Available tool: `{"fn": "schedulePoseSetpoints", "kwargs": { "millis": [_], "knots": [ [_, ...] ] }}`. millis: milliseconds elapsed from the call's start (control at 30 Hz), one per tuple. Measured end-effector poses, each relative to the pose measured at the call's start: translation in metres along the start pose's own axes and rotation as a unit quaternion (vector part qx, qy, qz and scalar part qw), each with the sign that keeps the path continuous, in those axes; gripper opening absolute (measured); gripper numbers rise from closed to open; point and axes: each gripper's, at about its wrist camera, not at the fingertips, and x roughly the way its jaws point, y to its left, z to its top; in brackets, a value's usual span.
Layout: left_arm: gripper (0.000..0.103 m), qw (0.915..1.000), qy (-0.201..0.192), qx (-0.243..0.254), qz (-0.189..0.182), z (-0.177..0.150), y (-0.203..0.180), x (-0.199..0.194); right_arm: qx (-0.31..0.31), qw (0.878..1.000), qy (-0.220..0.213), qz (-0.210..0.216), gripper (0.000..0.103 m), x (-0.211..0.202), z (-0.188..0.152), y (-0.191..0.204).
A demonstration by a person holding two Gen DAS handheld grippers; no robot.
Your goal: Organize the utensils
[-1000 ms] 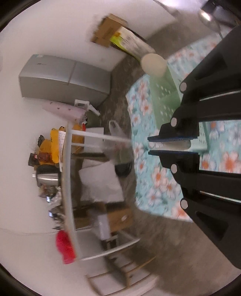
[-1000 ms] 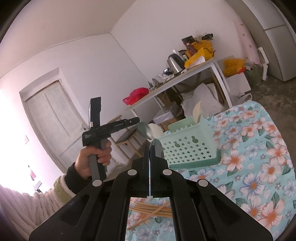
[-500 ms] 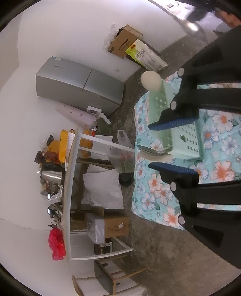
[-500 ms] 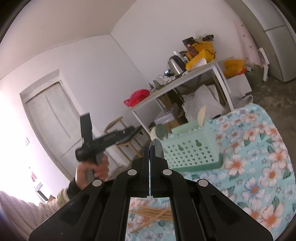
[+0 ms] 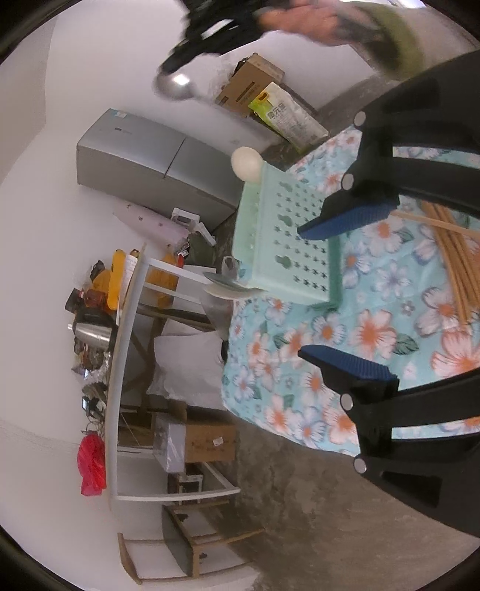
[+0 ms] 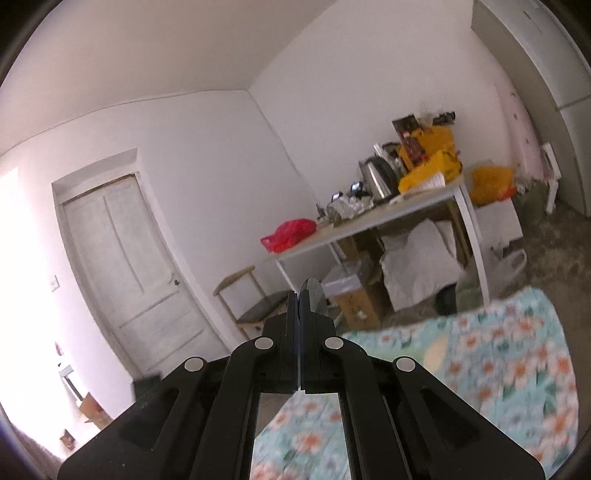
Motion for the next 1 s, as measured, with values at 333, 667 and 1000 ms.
{"fn": "schedulePoseSetpoints", "kwargs": {
  "millis": [333, 667, 1000],
  "knots": [
    [0.058, 0.9999, 0.008, -0.006, 0.013, -0.017, 0.018, -0.005, 0.011, 0.999, 0.023, -0.046, 0.000, 0.069, -0.014, -0.047],
    [0.058, 0.9998, 0.012, -0.006, 0.017, -0.021, 0.023, -0.006, -0.005, 0.989, 0.068, -0.129, 0.000, 0.062, -0.060, -0.063],
    [0.058, 0.9997, 0.018, -0.009, 0.012, -0.022, 0.019, -0.003, -0.024, 0.985, 0.041, -0.164, 0.005, 0.025, -0.069, -0.053]
  ]
}}
